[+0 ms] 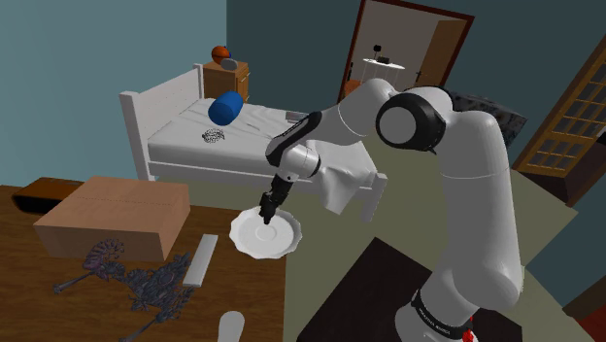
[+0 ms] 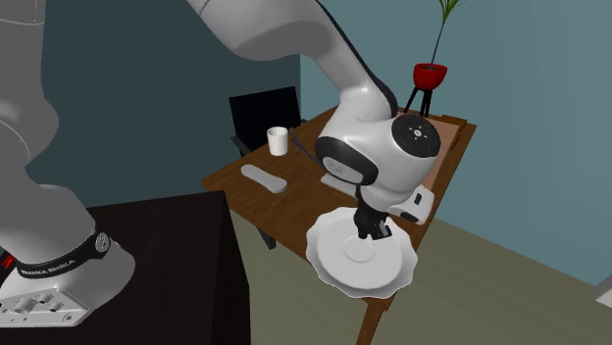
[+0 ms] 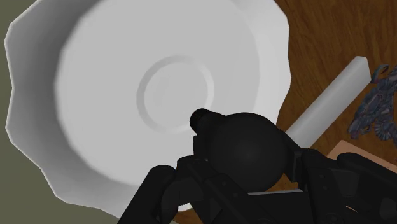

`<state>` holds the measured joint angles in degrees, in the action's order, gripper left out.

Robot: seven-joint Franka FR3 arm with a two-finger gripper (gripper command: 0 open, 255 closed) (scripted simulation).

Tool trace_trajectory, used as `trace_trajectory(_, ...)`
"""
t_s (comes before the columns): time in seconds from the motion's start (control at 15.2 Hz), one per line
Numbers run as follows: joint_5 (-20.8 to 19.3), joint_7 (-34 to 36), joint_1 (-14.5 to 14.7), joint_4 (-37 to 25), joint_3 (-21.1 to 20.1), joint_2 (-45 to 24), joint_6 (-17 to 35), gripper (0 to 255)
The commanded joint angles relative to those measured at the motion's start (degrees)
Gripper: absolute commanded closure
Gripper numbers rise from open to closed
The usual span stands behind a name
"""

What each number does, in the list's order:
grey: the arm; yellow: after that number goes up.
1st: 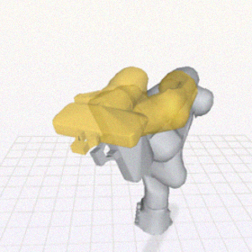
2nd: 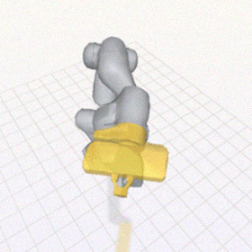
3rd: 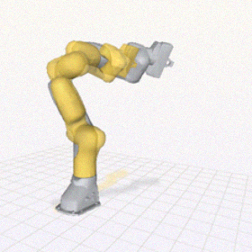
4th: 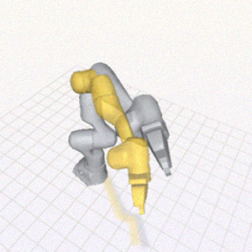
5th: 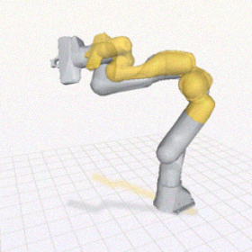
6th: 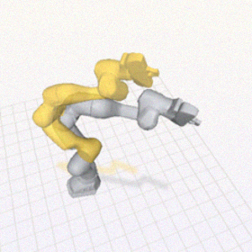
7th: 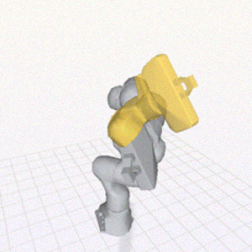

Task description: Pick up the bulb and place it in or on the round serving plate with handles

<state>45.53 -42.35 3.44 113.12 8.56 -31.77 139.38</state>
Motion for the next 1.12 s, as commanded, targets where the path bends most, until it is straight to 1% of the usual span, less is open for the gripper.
trace_trajectory(0.0,0.85,-0.88,-0.23,-0.26,-0.49,-1.27,0.90,255)
trace_trajectory(0.2,2.03,-2.22,-0.70,-0.96,-1.19,-3.38,2.07,255)
trace_trajectory(0.73,2.03,-2.22,-0.71,-0.96,-1.20,-3.38,2.08,255)
trace_trajectory(0.79,2.03,-2.22,-0.71,-0.96,-1.20,-3.38,2.08,0)
trace_trajectory(1.06,2.03,-2.22,-0.71,-0.97,-1.20,-3.38,2.08,0)
